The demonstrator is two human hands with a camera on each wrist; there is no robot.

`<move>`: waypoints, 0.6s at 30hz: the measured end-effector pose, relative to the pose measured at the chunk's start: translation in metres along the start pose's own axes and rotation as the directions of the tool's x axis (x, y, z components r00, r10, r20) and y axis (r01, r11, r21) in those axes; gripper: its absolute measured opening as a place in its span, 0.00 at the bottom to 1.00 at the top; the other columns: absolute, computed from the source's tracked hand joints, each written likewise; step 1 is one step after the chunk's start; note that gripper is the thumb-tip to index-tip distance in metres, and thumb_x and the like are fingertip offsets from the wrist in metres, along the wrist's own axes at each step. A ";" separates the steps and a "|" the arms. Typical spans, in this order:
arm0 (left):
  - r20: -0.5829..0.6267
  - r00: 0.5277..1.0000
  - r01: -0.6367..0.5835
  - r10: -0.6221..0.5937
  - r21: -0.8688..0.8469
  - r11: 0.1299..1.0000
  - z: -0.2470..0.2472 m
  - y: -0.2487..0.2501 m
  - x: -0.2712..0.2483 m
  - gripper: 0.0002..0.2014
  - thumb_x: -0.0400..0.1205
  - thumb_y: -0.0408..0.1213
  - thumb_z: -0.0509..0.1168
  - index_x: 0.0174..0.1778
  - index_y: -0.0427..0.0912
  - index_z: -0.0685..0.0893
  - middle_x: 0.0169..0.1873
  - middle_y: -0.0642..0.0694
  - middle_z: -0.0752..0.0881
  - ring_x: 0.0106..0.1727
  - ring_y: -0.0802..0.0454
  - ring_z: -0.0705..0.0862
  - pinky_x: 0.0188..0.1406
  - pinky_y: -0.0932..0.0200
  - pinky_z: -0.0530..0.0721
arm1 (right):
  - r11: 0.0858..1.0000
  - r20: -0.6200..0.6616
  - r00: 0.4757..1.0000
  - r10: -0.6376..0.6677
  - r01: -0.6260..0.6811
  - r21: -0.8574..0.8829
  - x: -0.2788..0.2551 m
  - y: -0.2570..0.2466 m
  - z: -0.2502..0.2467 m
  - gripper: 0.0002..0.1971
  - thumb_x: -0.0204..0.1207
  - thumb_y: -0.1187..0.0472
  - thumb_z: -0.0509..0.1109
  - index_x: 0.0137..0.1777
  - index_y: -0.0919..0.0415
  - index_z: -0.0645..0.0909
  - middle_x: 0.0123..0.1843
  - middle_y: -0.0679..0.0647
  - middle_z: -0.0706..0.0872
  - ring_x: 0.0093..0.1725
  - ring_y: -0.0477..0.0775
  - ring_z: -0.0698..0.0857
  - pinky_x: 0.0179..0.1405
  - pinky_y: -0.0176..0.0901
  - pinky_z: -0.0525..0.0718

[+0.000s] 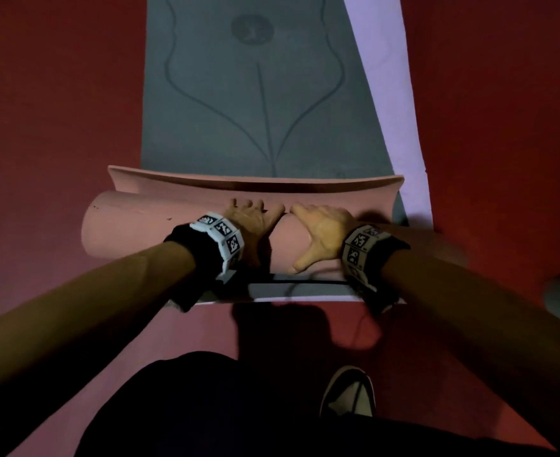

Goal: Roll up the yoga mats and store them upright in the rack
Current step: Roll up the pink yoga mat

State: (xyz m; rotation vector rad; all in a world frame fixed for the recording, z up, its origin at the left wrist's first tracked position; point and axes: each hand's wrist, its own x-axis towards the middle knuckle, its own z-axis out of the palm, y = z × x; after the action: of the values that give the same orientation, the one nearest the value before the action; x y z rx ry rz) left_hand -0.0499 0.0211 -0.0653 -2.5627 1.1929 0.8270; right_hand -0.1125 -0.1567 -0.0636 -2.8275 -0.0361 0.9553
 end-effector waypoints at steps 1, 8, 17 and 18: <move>-0.040 0.999 0.023 -0.021 0.060 0.998 0.008 0.006 -0.002 0.56 0.66 0.63 0.75 0.82 0.49 0.50 0.66 0.36 0.73 0.69 0.35 0.74 0.73 0.31 0.68 | 0.999 0.021 1.000 0.005 -0.006 0.039 0.003 0.003 -0.002 0.54 0.51 0.28 0.83 0.74 0.51 0.67 0.69 0.53 0.81 0.66 0.60 0.81 0.62 0.50 0.78; -0.115 0.993 0.032 -0.017 0.130 0.991 0.021 0.013 0.001 0.54 0.65 0.60 0.78 0.79 0.50 0.52 0.68 0.37 0.73 0.69 0.36 0.74 0.68 0.35 0.70 | 0.969 0.108 0.994 -0.028 0.000 0.249 -0.006 0.005 -0.005 0.61 0.57 0.34 0.85 0.86 0.51 0.59 0.81 0.50 0.73 0.79 0.55 0.73 0.78 0.45 0.69; 0.048 0.999 -0.016 0.023 -0.137 0.990 0.010 0.000 -0.013 0.56 0.54 0.60 0.83 0.75 0.54 0.60 0.62 0.41 0.77 0.65 0.39 0.79 0.63 0.46 0.77 | 0.997 0.024 0.998 -0.055 0.056 -0.047 -0.012 -0.006 0.012 0.63 0.53 0.25 0.80 0.85 0.50 0.58 0.80 0.56 0.71 0.78 0.62 0.72 0.75 0.62 0.71; -0.011 1.000 -0.010 0.009 -0.081 0.997 0.018 0.003 -0.017 0.58 0.57 0.60 0.81 0.80 0.52 0.56 0.66 0.40 0.75 0.68 0.38 0.77 0.68 0.43 0.74 | 0.998 0.019 0.998 -0.060 0.060 -0.014 -0.009 -0.004 0.007 0.61 0.51 0.25 0.81 0.83 0.48 0.61 0.77 0.54 0.75 0.75 0.61 0.75 0.72 0.60 0.73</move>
State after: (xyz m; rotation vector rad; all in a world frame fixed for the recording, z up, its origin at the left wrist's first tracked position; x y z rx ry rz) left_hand -0.0684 0.0370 -0.0701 -2.6310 1.1998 0.8828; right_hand -0.1240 -0.1525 -0.0634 -2.8135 -0.1300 0.9721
